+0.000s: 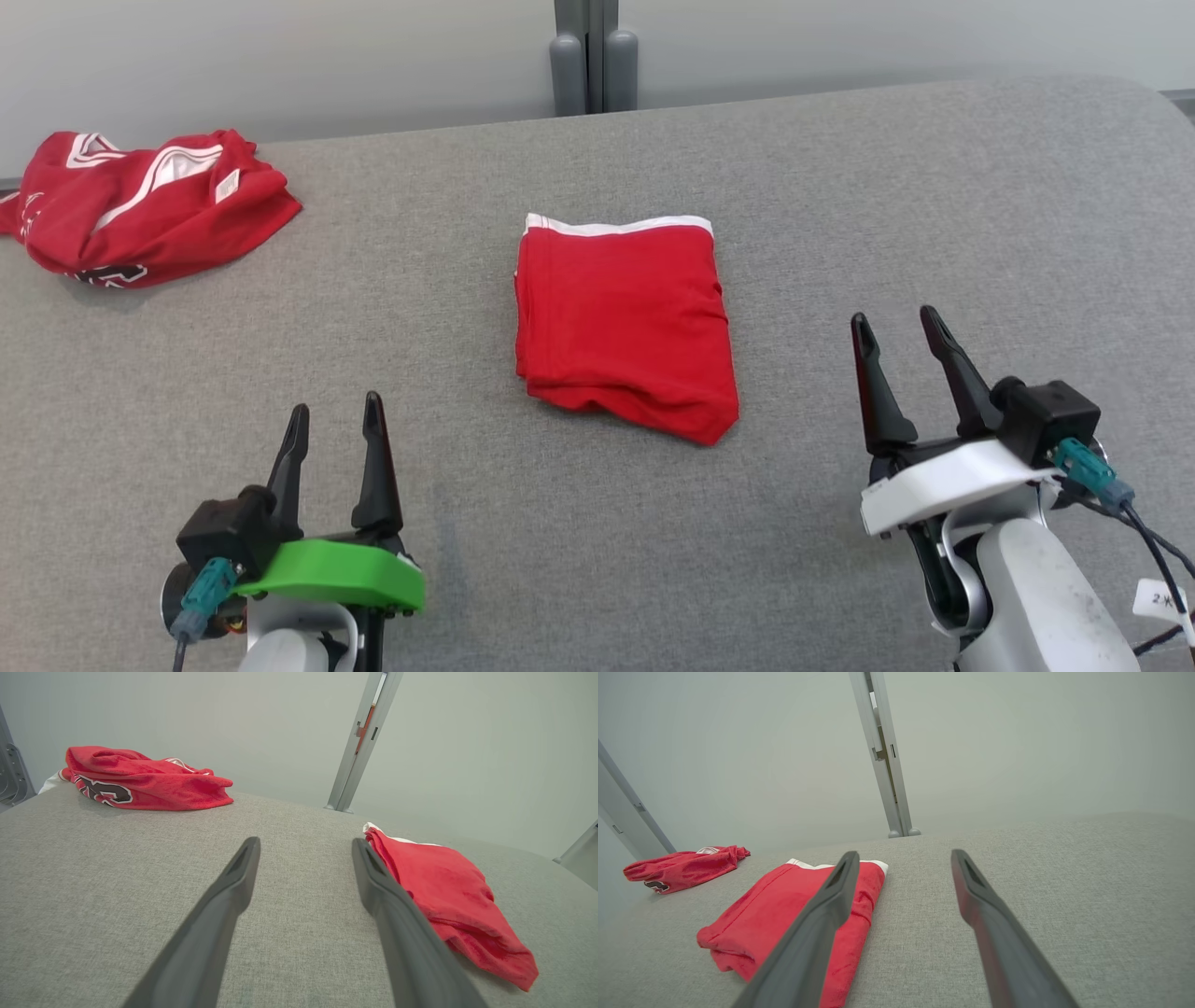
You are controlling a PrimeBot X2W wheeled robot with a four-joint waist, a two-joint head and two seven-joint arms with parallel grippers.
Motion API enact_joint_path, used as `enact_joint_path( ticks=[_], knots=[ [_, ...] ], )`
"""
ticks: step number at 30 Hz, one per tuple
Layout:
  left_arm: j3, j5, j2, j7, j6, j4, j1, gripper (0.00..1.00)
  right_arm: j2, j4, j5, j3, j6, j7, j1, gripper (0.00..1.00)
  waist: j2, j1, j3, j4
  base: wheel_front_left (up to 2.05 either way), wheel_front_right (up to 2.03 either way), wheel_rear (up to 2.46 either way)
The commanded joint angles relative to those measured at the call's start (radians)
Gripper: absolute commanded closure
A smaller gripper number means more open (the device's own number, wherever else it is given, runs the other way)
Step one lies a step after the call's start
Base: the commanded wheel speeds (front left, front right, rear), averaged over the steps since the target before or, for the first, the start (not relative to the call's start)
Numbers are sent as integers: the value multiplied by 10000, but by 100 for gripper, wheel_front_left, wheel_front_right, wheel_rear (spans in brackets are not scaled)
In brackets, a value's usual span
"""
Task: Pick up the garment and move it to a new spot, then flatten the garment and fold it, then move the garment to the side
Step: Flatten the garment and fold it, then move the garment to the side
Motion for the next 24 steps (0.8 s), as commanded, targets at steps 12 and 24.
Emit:
enact_joint_path(
  ticks=[12, 24],
  knots=[
    [436, 509, -252, -5, -227, 176, 521, 0, 216, -323, -520, -79, -15, -27, 668, 0, -1, 0, -216, 7, 0, 0, 0],
    [585, 662, -357, -5, -388, 178, 471, 0, 216, 15, -411, 10, -15, -27, 504, 0, -1, 0, -173, 90, 0, 0, 0]
  ],
)
